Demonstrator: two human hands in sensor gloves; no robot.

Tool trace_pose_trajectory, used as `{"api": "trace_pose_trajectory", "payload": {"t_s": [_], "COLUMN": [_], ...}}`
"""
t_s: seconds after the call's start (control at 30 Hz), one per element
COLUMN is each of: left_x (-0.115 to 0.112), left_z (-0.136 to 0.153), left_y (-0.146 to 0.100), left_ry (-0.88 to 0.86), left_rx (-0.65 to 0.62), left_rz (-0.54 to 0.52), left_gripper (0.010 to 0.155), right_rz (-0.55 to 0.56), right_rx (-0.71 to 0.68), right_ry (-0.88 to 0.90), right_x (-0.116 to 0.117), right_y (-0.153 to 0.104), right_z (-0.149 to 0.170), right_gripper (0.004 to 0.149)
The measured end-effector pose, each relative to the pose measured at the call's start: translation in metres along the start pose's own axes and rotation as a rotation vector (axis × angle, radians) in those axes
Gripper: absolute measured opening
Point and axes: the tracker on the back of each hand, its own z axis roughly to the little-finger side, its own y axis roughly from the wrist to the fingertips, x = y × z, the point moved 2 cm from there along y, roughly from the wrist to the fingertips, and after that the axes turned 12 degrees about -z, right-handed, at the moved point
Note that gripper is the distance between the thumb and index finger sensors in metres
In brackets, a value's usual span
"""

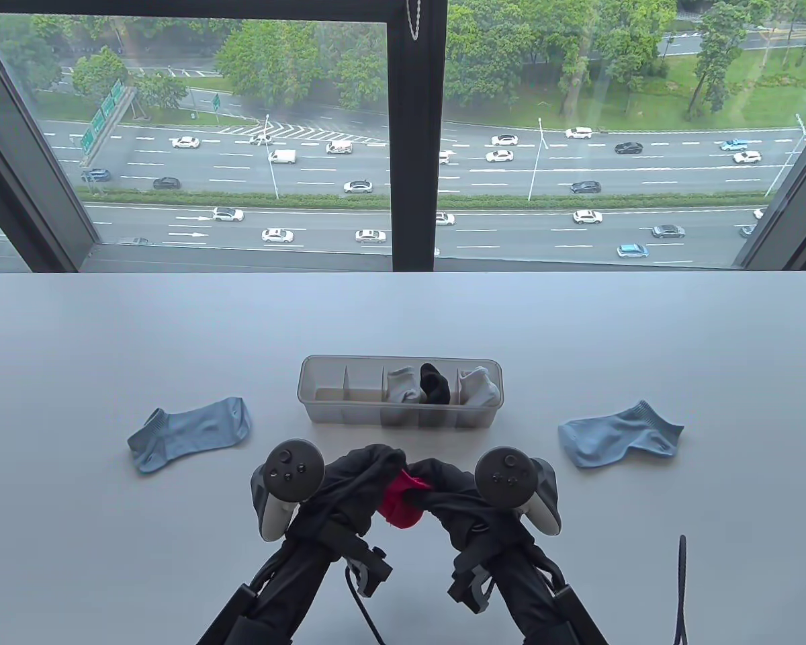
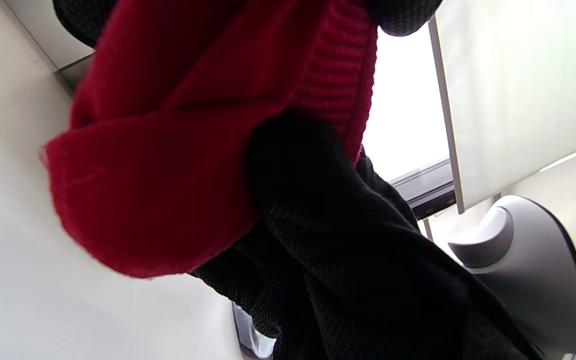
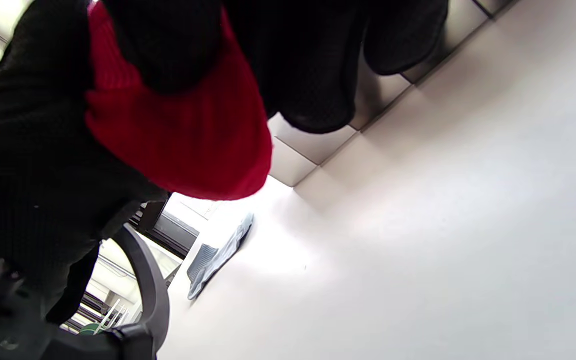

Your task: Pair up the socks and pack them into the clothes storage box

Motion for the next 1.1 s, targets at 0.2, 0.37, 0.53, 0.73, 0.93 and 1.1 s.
{"api": "trace_pose_trajectory", "payload": {"t_s": [0.2, 0.37, 0.53, 0.73, 0.93, 1.1], "left_x": [-0.005, -0.004, -0.004, -0.007, -0.023, -0.021], "left_z": [0.008, 0.006, 0.004, 0.005, -0.001, -0.012], "left_y": [0.003, 0.002, 0.004, 0.003, -0.001, -0.002], "left_ry": [0.029, 0.044, 0.049, 0.177, 0.252, 0.350], "left_rx": [0.033, 0.032, -0.003, -0.005, -0.048, -0.083], "left_rz": [0.103, 0.099, 0.269, 0.229, 0.322, 0.242], "left_gripper": [0.054, 0.058, 0.052, 0.057, 0.053, 0.056], "right_rz": [0.086, 0.039, -0.005, -0.258, 0.048, 0.126], "right_rx": [0.007, 0.042, 0.048, -0.037, -0.021, 0.010], "right_ry": [0.123, 0.071, -0.178, 0.067, -0.052, -0.072], "right_x": [-0.010, 0.000, -0.015, -0.012, -0.015, -0.026], "right_y": [-0.007, -0.004, -0.004, -0.007, -0.006, -0.013], "right_z": [0.012, 0.013, 0.010, 0.005, 0.000, 0.007], "right_gripper": [0.055, 0.040, 0.038, 0.091, 0.044, 0.045]}}
